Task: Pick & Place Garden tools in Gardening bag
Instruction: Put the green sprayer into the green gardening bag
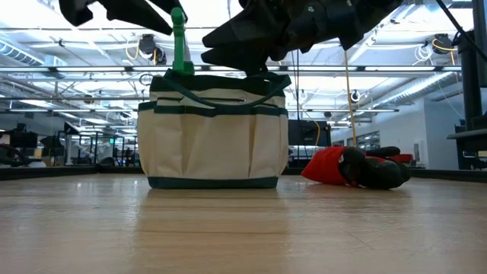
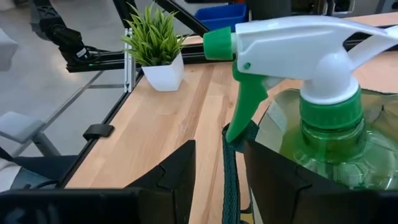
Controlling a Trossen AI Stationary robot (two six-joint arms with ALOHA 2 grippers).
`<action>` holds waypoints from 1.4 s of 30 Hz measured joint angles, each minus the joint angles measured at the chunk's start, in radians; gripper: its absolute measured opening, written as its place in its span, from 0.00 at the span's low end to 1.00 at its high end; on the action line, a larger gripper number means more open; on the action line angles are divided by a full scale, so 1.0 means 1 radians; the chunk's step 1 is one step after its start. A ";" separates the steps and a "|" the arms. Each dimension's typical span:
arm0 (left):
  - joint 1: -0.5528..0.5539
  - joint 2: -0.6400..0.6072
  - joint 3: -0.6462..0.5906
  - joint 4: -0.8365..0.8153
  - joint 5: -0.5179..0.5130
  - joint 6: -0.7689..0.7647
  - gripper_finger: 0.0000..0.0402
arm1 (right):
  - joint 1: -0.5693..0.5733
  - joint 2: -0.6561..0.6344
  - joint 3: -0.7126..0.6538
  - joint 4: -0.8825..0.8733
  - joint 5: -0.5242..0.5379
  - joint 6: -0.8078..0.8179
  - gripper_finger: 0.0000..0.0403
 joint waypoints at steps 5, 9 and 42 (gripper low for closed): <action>0.008 0.004 -0.001 0.007 0.002 0.115 0.40 | 0.000 0.000 0.000 0.025 0.003 0.000 0.32; 0.017 0.004 -0.001 0.008 0.013 0.195 0.40 | 0.000 0.000 0.000 0.021 0.003 0.000 0.32; 0.027 0.068 0.000 0.006 0.084 0.318 0.13 | 0.000 -0.011 0.000 -0.002 0.000 0.019 0.32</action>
